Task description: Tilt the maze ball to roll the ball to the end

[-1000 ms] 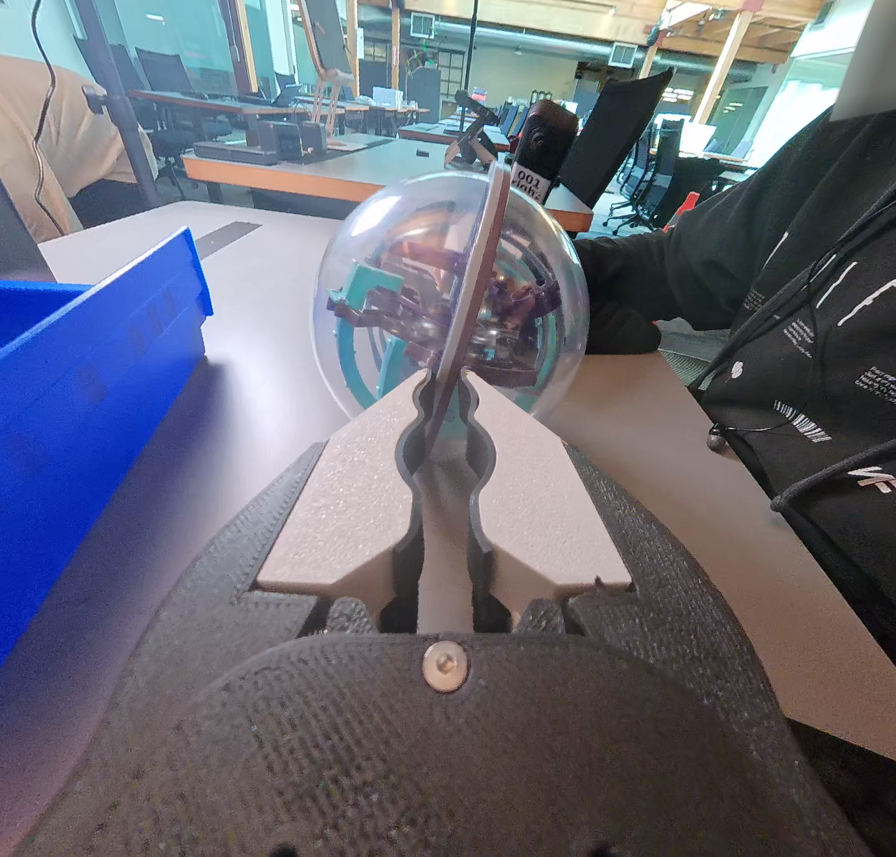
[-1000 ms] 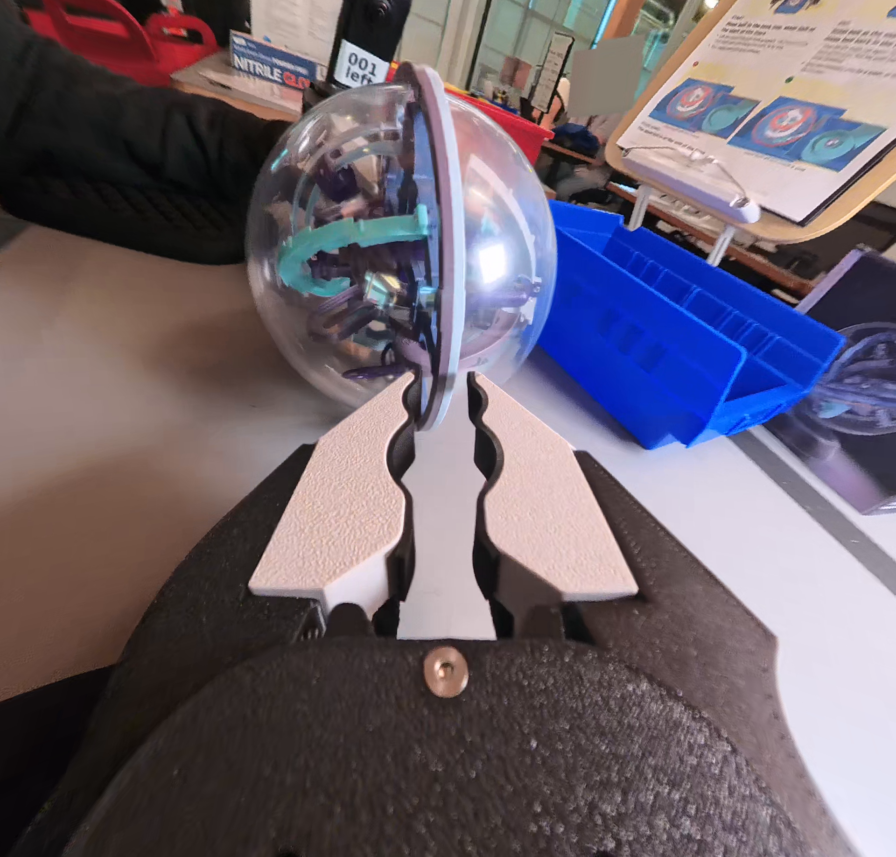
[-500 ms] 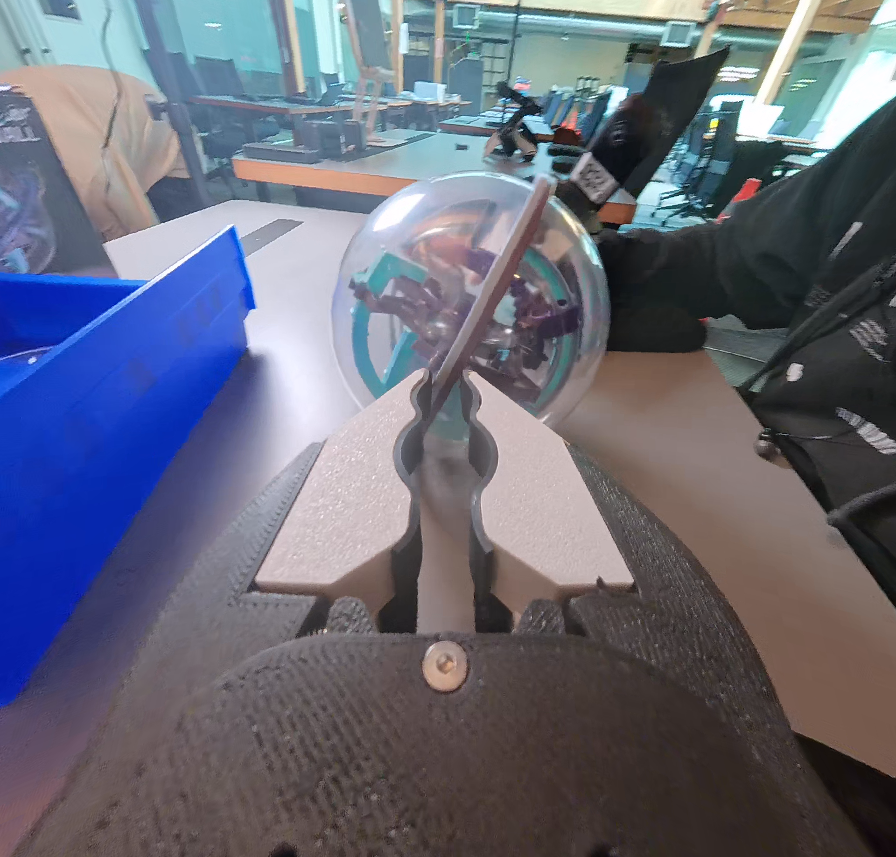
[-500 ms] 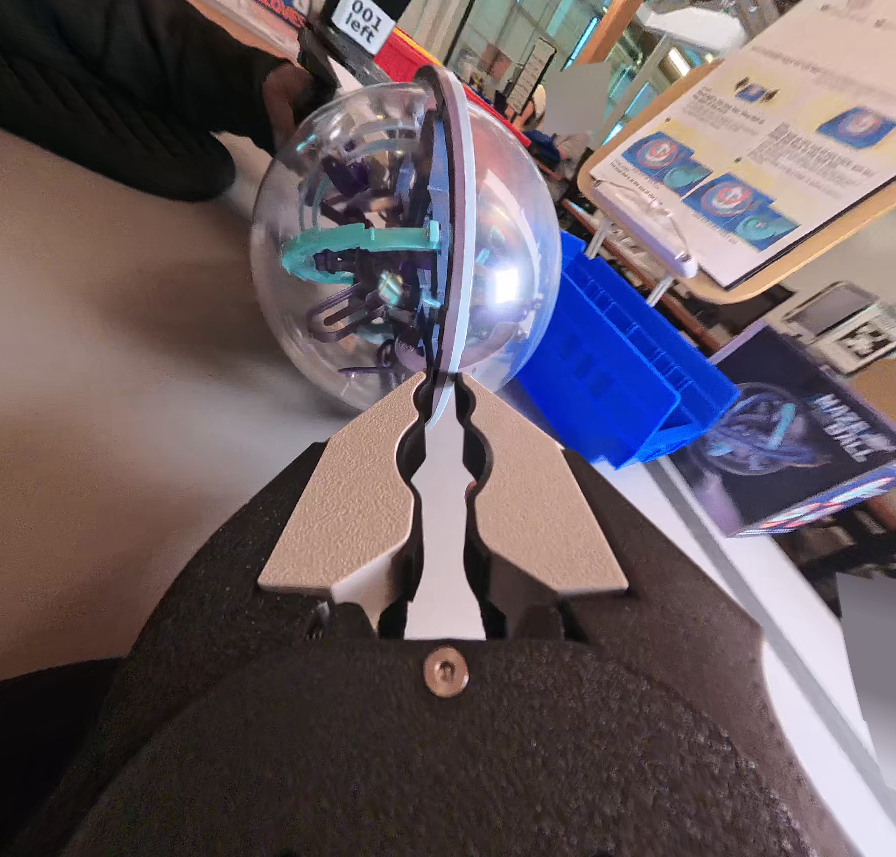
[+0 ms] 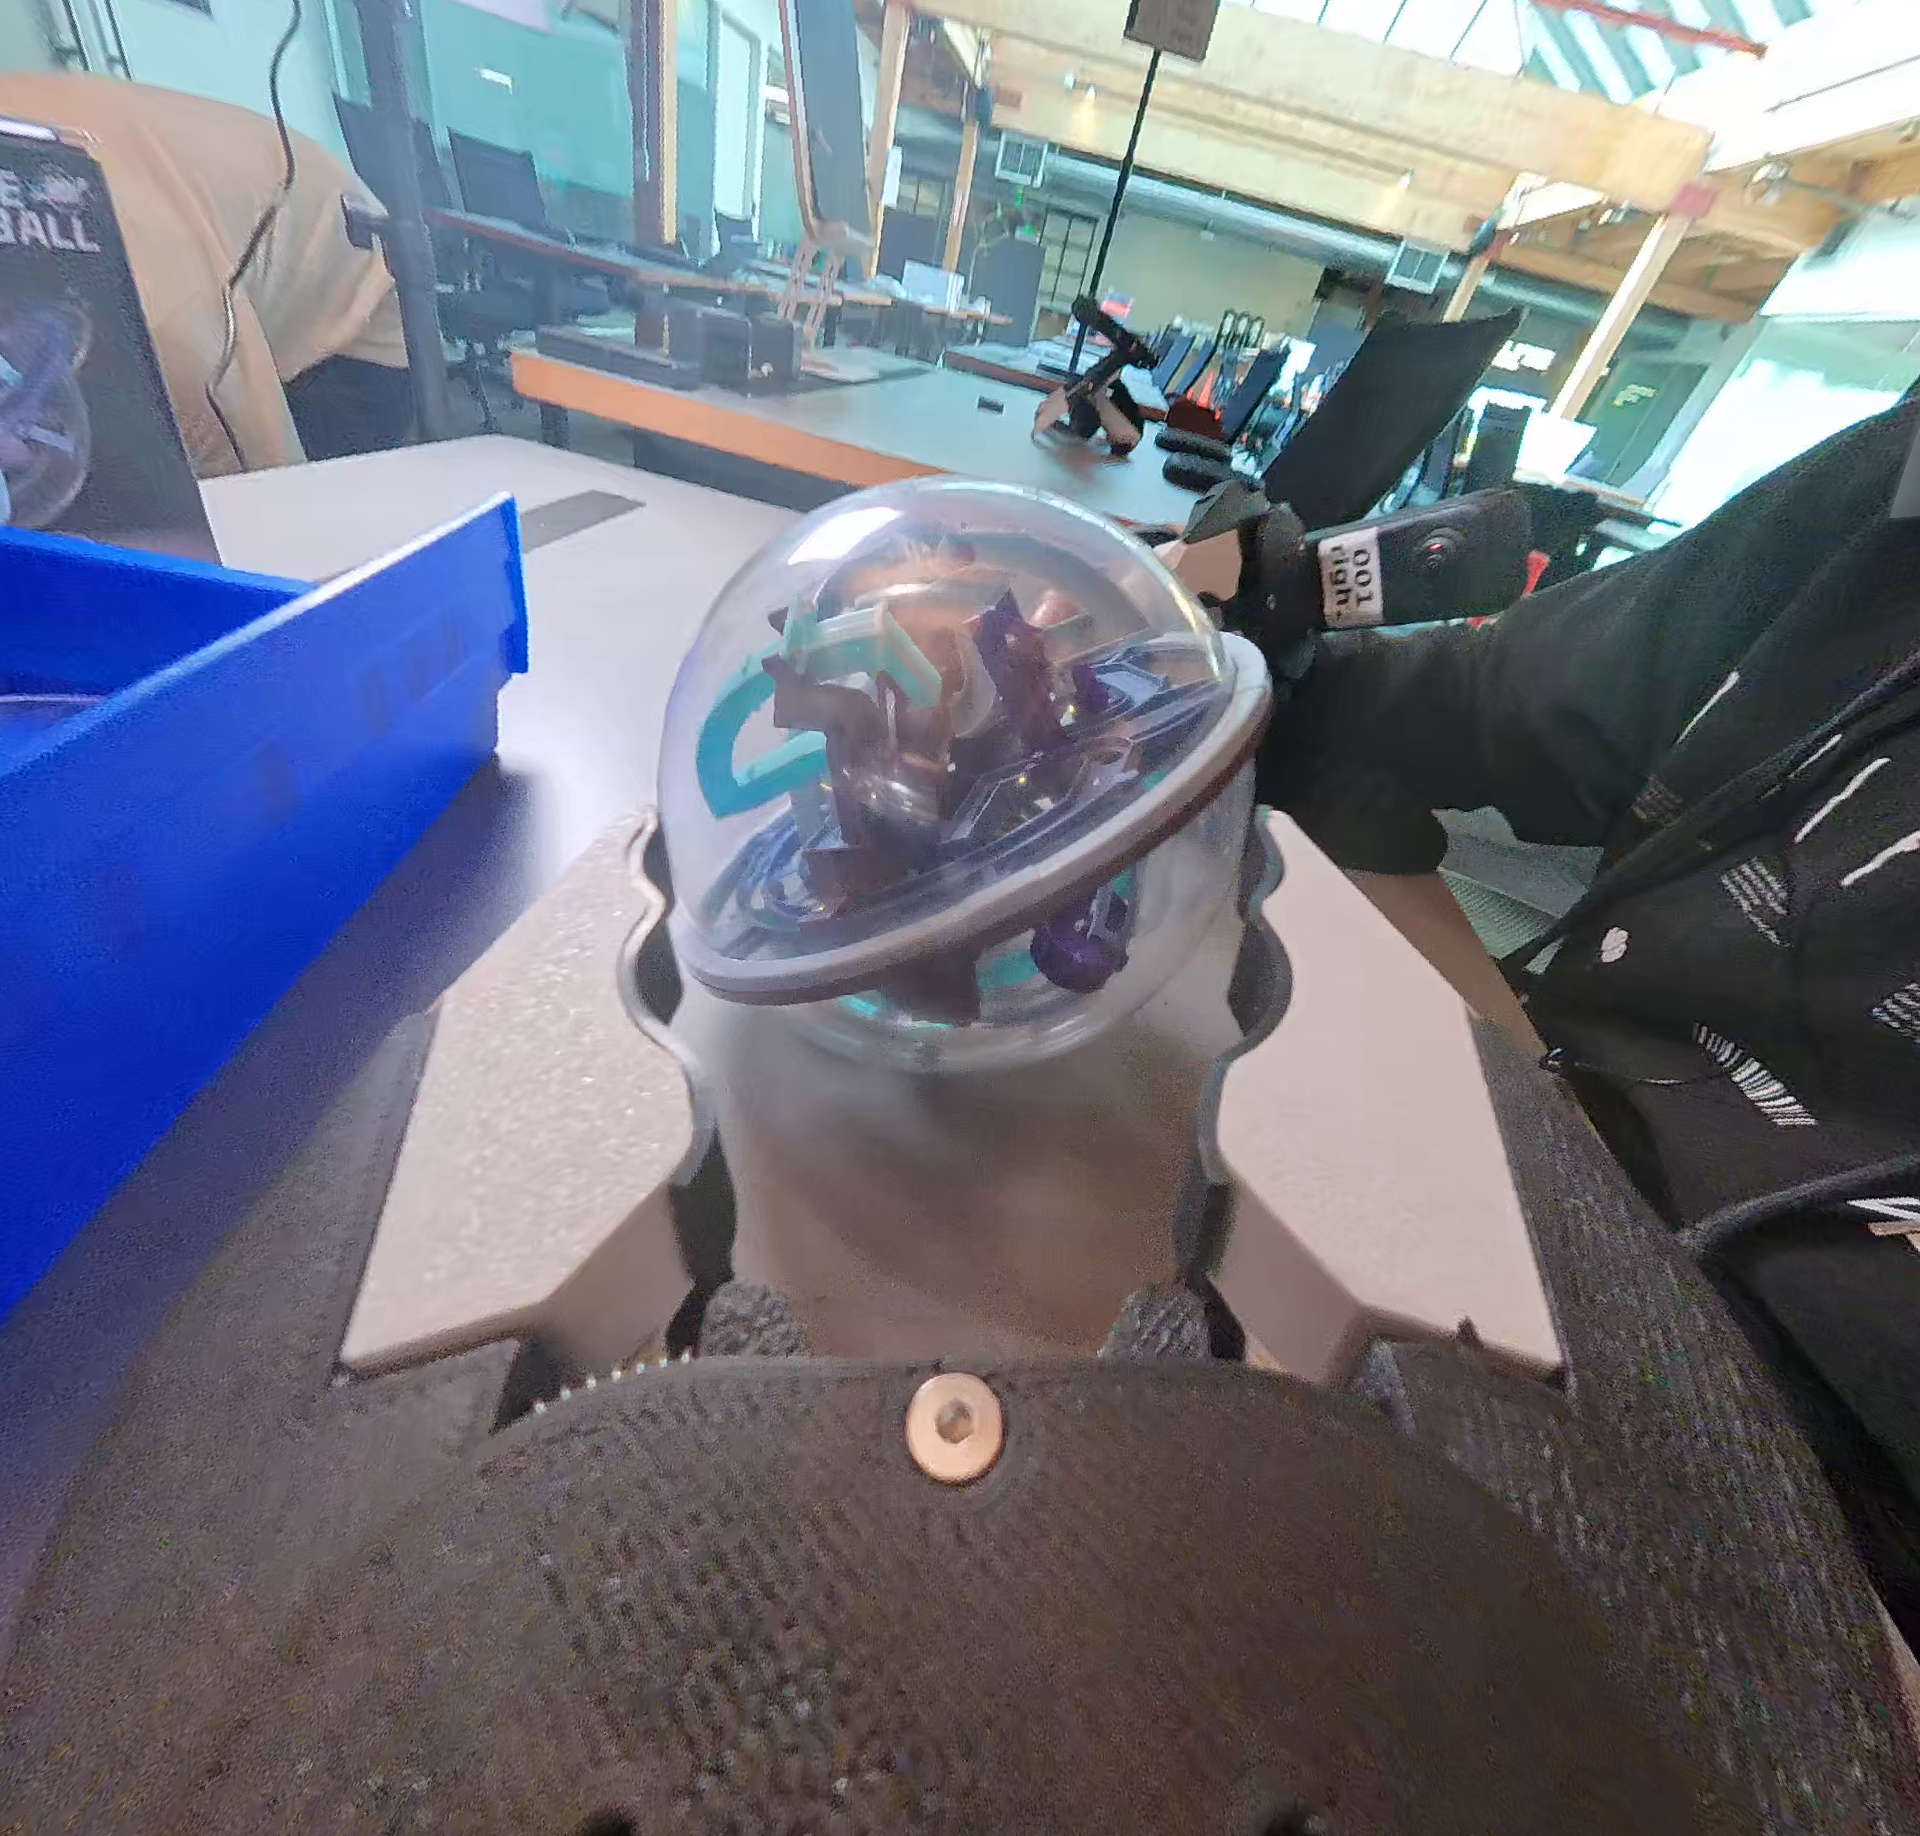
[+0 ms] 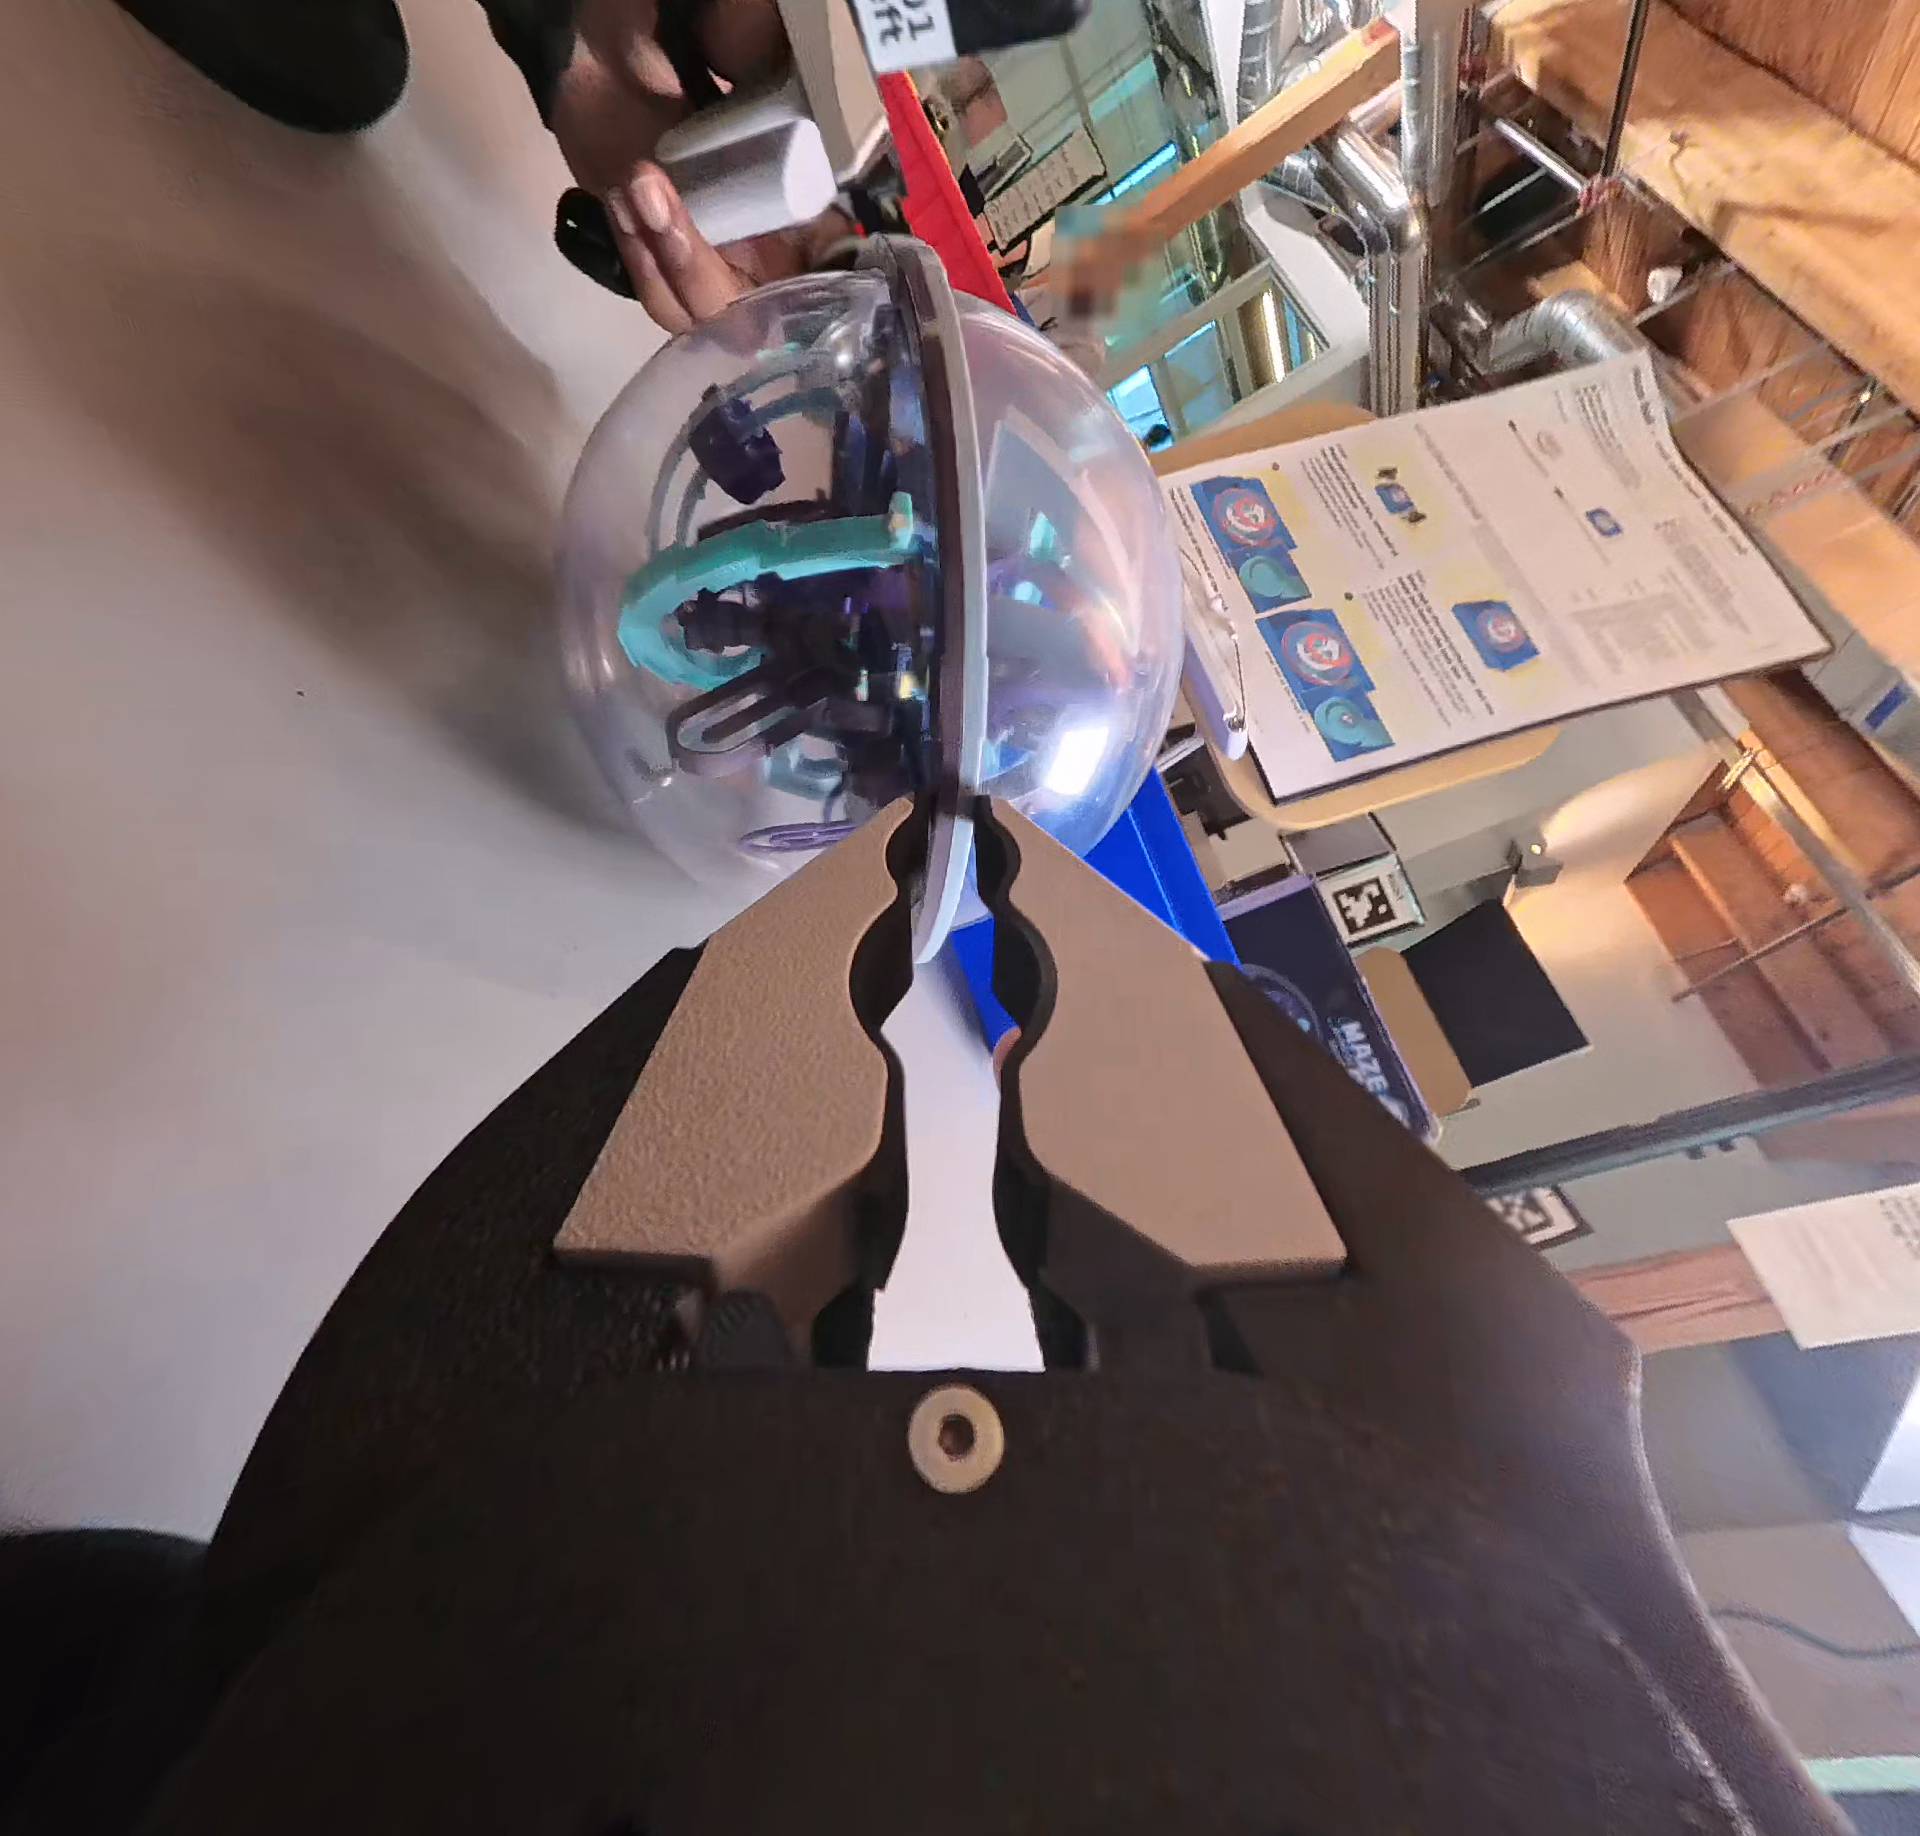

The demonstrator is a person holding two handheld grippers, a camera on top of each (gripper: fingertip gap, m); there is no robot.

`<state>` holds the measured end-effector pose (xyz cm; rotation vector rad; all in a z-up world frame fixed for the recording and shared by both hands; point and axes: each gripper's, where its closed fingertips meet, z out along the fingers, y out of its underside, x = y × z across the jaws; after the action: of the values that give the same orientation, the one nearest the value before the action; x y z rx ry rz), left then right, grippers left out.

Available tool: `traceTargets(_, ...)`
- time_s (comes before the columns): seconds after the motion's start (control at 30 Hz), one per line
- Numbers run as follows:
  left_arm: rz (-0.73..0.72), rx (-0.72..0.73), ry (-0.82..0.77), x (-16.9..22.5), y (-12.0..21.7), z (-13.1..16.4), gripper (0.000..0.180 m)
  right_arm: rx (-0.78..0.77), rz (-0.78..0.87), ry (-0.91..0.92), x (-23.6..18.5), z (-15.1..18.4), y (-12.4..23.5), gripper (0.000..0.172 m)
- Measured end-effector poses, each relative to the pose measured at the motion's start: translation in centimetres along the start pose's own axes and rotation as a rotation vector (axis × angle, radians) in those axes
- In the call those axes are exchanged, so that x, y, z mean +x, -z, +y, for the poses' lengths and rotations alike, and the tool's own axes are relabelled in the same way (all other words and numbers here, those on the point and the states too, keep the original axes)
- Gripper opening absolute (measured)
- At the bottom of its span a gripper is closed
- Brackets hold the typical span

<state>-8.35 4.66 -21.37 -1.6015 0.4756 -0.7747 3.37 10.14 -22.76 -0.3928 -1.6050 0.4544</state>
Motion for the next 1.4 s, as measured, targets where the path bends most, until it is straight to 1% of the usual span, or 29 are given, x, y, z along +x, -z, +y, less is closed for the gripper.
traceTargets(0.1,0.017,-0.043,0.028,0.7,-1.1,0.7,0.126,0.039,-0.035,0.016,-0.9,-1.2,-0.1,0.006)
traceTargets(0.2,0.03,-0.118,0.043,1.3,-1.7,1.9,0.138,0.096,-0.144,-0.036,-2.7,-2.6,-0.1,0.006)
traceTargets(0.27,0.039,-0.159,0.029,1.7,-1.9,2.6,0.141,0.136,-0.236,-0.108,-3.9,-3.5,0.2,0.006)
traceTargets(0.33,0.049,-0.168,0.011,2.0,-1.9,2.7,0.14,0.181,-0.301,-0.235,-4.1,-4.3,0.5,0.01)
traceTargets(0.43,0.065,-0.172,-0.015,2.1,-1.6,2.9,0.139,0.228,-0.311,-0.488,-1.9,-4.1,1.1,0.029)
traceTargets(0.5,0.069,-0.167,-0.04,2.0,-1.3,3.0,0.138,0.198,-0.288,-0.62,-0.5,-2.4,1.0,0.041)
traceTargets(0.57,0.068,-0.172,-0.08,1.9,-1.2,3.2,0.138,0.129,-0.312,-0.725,-0.6,-0.4,0.7,0.059)
traceTargets(0.67,0.068,-0.184,-0.157,2.0,-1.0,3.6,0.137,0.036,-0.398,-0.824,-2.4,1.3,0.0,0.085)
traceTargets(0.73,0.051,-0.21,-0.239,2.0,-1.1,4.1,0.136,0.01,-0.462,-0.848,-3.7,1.2,-0.2,0.095)
traceTargets(0.8,0.041,-0.231,-0.321,2.2,-1.5,4.4,0.136,-0.004,-0.488,-0.842,-4.2,0.9,-0.4,0.102)
traceTargets(0.9,0.029,-0.223,-0.399,2.7,-2.3,4.4,0.135,-0.002,-0.492,-0.84,-4.4,0.8,-0.5,0.102)
traceTargets(1.0,-0.008,-0.24,-0.474,2.4,-2.5,4.6,0.133,0.035,-0.467,-0.849,-3.8,0.4,-0.4,0.09)
traceTargets(1.07,-0.011,-0.242,-0.422,2.2,-2.1,4.4,0.133,0.039,-0.457,-0.842,-3.6,0.4,-0.3,0.084)
traceTargets(1.17,0.02,-0.171,-0.243,2.1,-1.1,2.9,0.143,0.029,-0.451,-0.845,-3.6,0.6,-0.3,0.086)
traceTargets(1.23,0.037,-0.133,-0.141,1.8,-0.7,2.4,0.145,0.021,-0.444,-0.849,-3.5,0.8,-0.5,0.088)
traceTargets(1.33,0.051,-0.137,-0.056,1.9,-1.6,2.8,0.139,0.008,-0.437,-0.844,-3.7,0.8,-0.7,0.09)
traceTargets(1.37,0.03,-0.146,-0.048,1.7,-2.1,3.1,0.14,0.006,-0.428,-0.842,-3.6,0.8,-0.9,0.09)
traceTargets(1.4,-0.011,-0.165,-0.066,1.2,-2.4,3.4,0.136,-0.001,-0.414,-0.836,-3.5,0.9,-1.0,0.088)
